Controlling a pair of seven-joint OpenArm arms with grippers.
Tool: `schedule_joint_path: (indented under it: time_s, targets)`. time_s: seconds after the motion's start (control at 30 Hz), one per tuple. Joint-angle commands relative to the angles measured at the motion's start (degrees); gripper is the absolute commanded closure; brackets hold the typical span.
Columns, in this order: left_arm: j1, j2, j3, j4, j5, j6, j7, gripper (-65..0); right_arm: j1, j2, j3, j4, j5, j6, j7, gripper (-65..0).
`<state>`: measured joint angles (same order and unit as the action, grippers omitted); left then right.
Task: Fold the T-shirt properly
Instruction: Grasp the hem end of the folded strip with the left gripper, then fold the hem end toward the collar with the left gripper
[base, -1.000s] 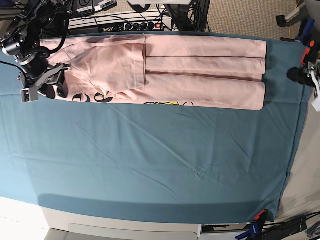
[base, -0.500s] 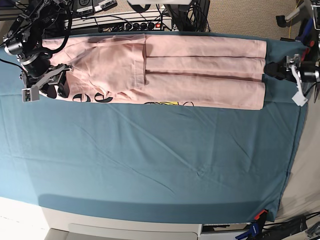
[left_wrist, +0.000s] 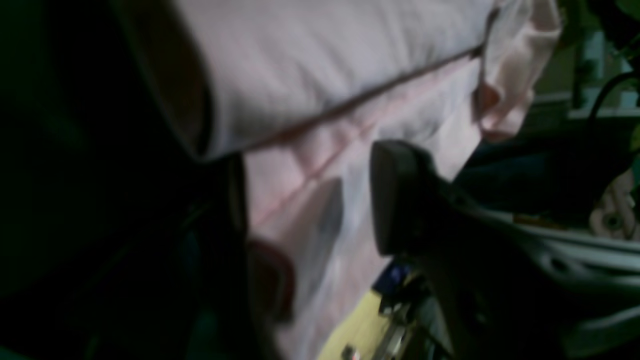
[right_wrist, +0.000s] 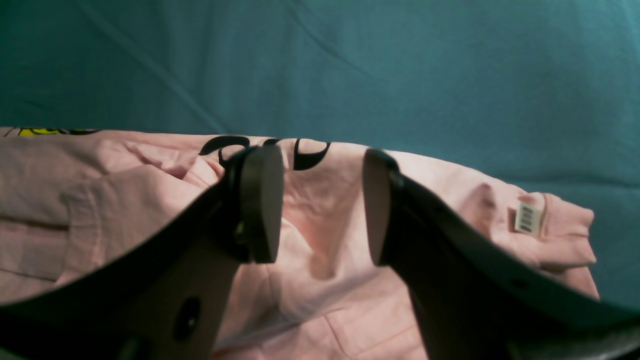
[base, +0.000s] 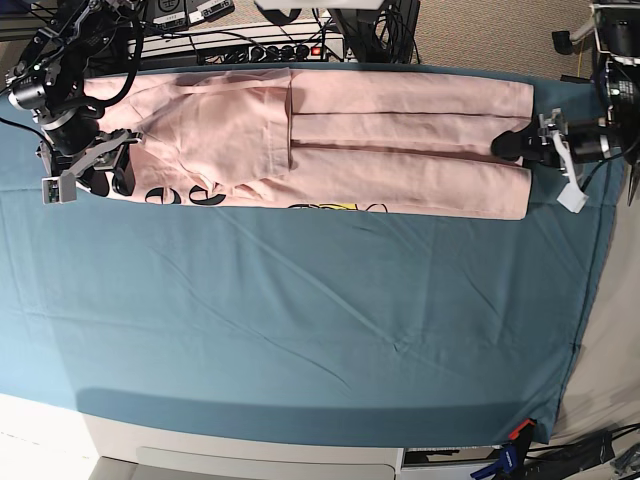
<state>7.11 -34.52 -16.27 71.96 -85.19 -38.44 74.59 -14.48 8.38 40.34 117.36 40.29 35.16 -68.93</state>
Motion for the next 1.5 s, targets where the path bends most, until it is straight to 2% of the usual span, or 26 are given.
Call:
schedule_joint_path:
  time_s: [0.0,0.3,0.57,0.6,0.87,1.1,1.3,1.37,1.47]
  targets:
    - [-0.3,-0.4,-0.3,0.6,0.2,0.1,0.3,-35.2,0.3,0.7,0.2,0.9,0.6,-0.1,1.7,-26.5]
    - [-0.5,3.5,-0.4,0.6,0.2,0.0,-1.1,-35.2,0.3,0.7,0.2,0.9,0.5,-0.5,1.7,-26.5]
    - [-2.1,5.1,-0.4,0.6,1.7,0.0,-2.7,-34.0,0.3,0.7,0.2,0.9,-1.6,-2.4,2.1,-26.5]
    - [-2.3,5.2,-0.4,0.6,1.8,0.0,-2.6,-31.6,0.3,0.7,0.2,0.9,-1.6,-2.4,2.1,-26.5]
    - [-2.5,5.4,-0.4,0.6,2.1,-0.6,-2.2,-0.3,0.3,0.7,0.2,0.9,-2.8,-3.3,2.3,-26.4]
    - [-2.5,5.5,-0.4,2.3,2.1,-1.6,-1.0,0.0,0.3,0.7,0.3,0.9,-10.2,-7.2,4.4,-26.4]
    - [-1.1,6.1,0.2,16.0,3.0,-1.6,0.3,0.0,0.4,0.9,0.3,0.9,-17.5,-12.4,6.9,-26.4]
    - [-0.7,6.1,1.8,22.2,7.4,-1.6,-1.5,0.0,0.4,0.9,0.4,0.9,-19.2,-13.2,7.5,-26.4]
    - [-0.4,6.1,6.8,29.1,16.7,-1.6,-7.5,0.0,0.4,0.9,1.1,0.9,-20.9,-13.2,8.0,-26.4]
